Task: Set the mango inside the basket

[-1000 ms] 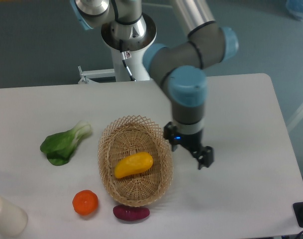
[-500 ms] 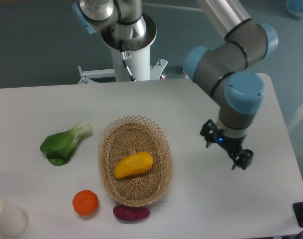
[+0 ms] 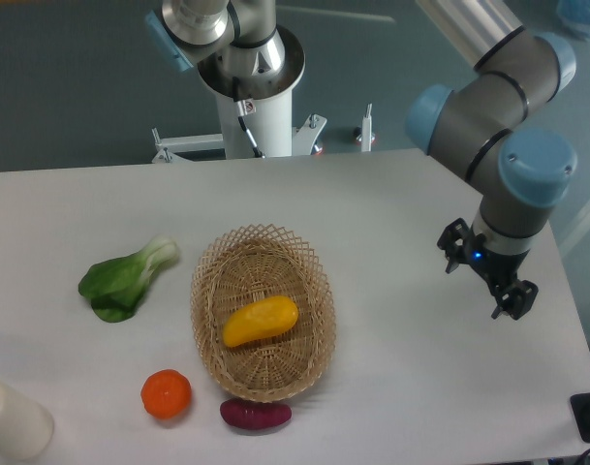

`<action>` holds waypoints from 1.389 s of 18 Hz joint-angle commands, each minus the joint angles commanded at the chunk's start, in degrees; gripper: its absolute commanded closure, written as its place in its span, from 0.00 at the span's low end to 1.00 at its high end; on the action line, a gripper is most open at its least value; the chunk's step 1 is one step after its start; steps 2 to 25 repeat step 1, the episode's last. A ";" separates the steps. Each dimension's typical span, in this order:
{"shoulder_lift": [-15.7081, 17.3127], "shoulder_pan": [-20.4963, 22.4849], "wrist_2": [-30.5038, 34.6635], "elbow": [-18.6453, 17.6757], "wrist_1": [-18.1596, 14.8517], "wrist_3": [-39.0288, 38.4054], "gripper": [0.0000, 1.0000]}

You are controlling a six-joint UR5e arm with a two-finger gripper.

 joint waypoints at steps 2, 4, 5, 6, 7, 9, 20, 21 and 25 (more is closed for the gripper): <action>0.00 0.00 0.00 -0.17 0.09 0.09 0.00; 0.00 0.00 0.00 -0.17 0.09 0.09 0.00; 0.00 0.00 0.00 -0.17 0.09 0.09 0.00; 0.00 0.00 0.00 -0.17 0.09 0.09 0.00; 0.00 0.00 0.00 -0.17 0.09 0.09 0.00; 0.00 0.00 0.00 -0.17 0.09 0.09 0.00; 0.00 0.00 0.00 -0.17 0.09 0.09 0.00; 0.00 0.00 0.00 -0.17 0.09 0.09 0.00; 0.00 0.00 0.00 -0.17 0.09 0.09 0.00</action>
